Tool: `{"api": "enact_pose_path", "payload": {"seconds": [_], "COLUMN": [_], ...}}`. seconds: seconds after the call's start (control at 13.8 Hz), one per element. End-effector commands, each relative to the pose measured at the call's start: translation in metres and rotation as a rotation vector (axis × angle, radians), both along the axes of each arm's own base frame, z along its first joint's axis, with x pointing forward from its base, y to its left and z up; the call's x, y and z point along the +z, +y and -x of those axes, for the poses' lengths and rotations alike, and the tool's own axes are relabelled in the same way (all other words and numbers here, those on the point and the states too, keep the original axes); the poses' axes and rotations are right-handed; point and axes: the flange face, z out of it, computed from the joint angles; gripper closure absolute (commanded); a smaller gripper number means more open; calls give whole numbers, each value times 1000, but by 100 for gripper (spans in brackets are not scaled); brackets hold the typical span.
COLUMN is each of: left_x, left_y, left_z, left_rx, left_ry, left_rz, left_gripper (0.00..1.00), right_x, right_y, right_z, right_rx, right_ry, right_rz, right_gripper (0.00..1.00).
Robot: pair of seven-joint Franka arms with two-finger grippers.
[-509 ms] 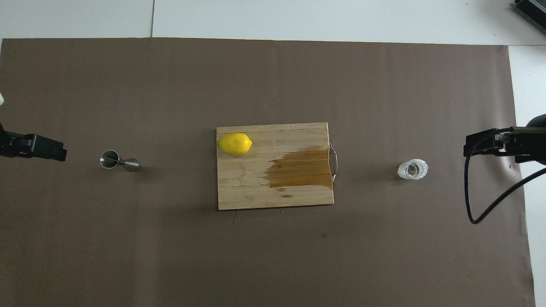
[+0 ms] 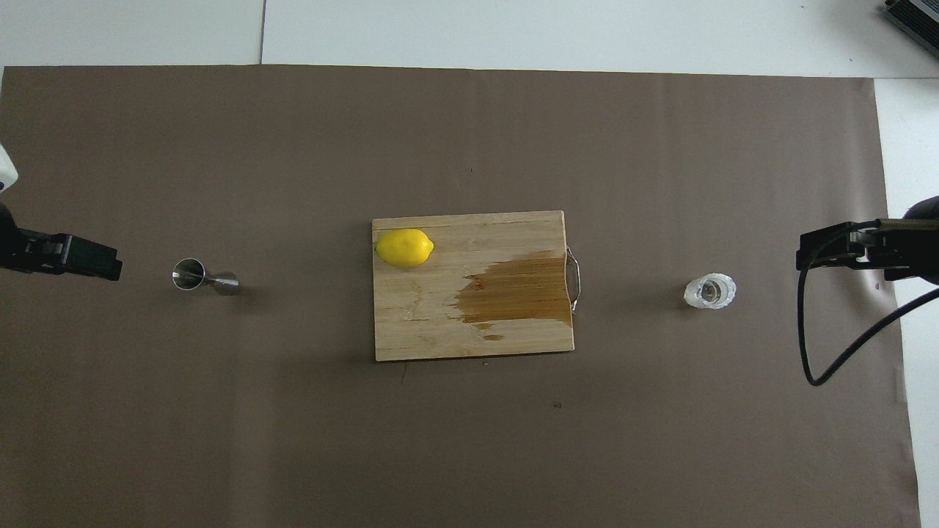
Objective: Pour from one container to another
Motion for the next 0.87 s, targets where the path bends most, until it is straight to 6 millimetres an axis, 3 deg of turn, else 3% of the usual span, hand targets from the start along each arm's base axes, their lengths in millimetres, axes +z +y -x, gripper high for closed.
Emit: {"api": "enact_pose_path", "payload": {"seconds": [0.0, 0.58, 0.8], "left_x": [4, 6, -3], "left_y": [3, 12, 11], "left_z": [7, 6, 12], "left_rx": [10, 15, 45], "left_ry": [6, -8, 11], "left_rz": [-3, -11, -15], "left_gripper": [0, 0, 0], "right_x": [0, 0, 0], "right_y": [0, 0, 0], "right_z": [8, 8, 9], "right_rx": [32, 30, 30], "right_ry": [-11, -11, -7], "right_rz": [-9, -10, -8], "right_gripper": [0, 0, 0]}}
